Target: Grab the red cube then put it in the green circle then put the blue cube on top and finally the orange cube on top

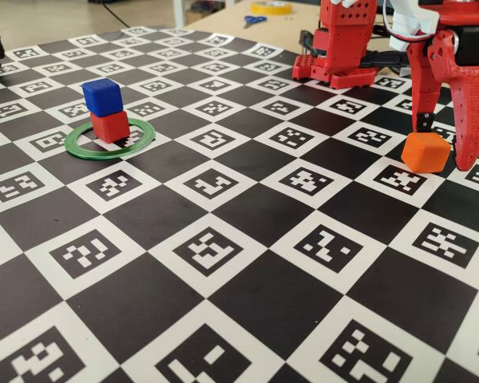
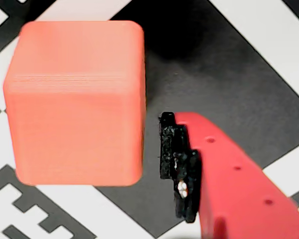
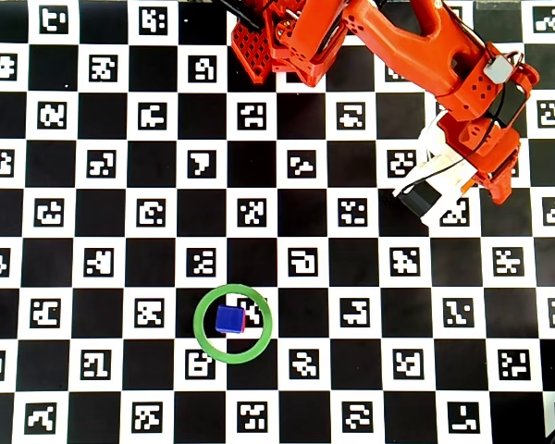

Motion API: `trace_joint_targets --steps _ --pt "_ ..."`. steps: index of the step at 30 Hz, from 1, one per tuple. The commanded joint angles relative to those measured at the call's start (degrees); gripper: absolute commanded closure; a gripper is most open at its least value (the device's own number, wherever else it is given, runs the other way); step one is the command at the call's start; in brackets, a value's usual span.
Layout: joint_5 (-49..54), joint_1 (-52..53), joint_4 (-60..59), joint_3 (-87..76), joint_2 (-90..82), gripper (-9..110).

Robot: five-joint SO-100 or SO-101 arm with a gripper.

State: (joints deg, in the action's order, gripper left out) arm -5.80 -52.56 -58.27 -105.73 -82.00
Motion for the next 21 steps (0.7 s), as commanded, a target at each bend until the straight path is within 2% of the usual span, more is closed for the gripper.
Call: trace_joint_targets --steps 1,15,21 --pt "0.79 0.62 1.05 0.26 -0.88 61" --pt "0.62 0.97 3.16 -1.05 0.18 63" --pt "0.70 0.88 3.25 -1.05 0.18 69"
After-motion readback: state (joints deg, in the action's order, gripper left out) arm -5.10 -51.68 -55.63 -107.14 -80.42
